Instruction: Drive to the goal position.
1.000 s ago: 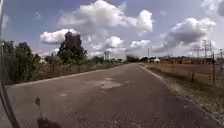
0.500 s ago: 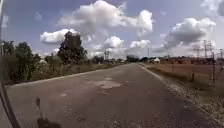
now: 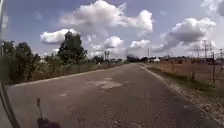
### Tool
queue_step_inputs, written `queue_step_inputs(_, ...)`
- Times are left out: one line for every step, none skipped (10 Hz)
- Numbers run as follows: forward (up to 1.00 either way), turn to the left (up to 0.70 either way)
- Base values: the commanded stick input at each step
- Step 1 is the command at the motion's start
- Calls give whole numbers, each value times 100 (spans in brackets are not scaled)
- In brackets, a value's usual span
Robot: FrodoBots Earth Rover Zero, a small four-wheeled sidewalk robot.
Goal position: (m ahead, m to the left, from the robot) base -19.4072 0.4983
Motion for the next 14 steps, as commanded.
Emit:
queue_step_inputs(4,0)
queue_step_inputs(4,0)
queue_step_inputs(4,0)
queue_step_inputs(4,0)
queue_step_inputs(4,0)
queue_step_inputs(4,0)
queue_step_inputs(4,0)
queue_step_inputs(4,0)
queue_step_inputs(4,0)
queue_step_inputs(4,0)
queue_step_inputs(4,0)
queue_step_inputs(4,0)
queue_step_inputs(4,0)
queue_step_inputs(4,0)
